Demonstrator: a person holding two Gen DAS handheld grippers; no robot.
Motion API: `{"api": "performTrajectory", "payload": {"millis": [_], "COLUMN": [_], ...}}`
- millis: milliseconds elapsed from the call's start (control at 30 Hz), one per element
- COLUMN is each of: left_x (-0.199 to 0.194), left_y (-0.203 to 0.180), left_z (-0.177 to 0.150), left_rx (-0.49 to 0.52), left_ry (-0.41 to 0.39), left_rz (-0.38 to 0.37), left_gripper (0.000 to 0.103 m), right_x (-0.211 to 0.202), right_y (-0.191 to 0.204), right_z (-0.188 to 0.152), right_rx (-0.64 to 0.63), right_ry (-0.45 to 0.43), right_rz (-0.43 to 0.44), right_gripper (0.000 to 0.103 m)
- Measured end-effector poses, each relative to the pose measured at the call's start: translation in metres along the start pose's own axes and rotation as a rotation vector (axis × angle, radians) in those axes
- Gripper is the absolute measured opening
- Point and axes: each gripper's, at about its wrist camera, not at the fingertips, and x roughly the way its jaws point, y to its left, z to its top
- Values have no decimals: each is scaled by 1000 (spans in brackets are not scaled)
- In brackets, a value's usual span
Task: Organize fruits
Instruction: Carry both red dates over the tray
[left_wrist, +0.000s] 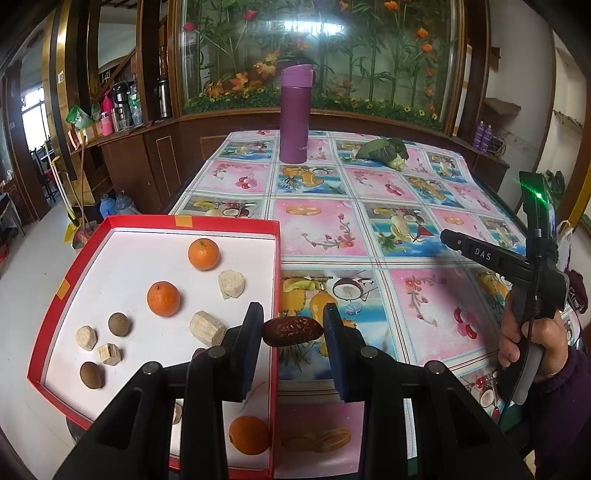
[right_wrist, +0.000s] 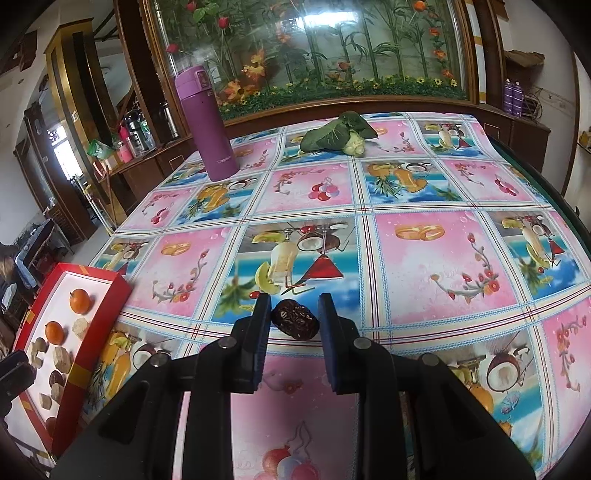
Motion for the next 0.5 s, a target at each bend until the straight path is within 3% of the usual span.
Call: {"api": "performTrajectory", "payload": {"millis": [500], "left_x": [-3], "left_y": [10], "left_z": [-4], "left_rx": [-22], "left_ry": [1], "left_rz": [-21], "left_gripper": [33], "right_x": [-2], "right_y": [33], "right_z": [-8], "right_rx": [-21], "right_ry": [4], "right_rz": [58], "right_gripper": [28]}}
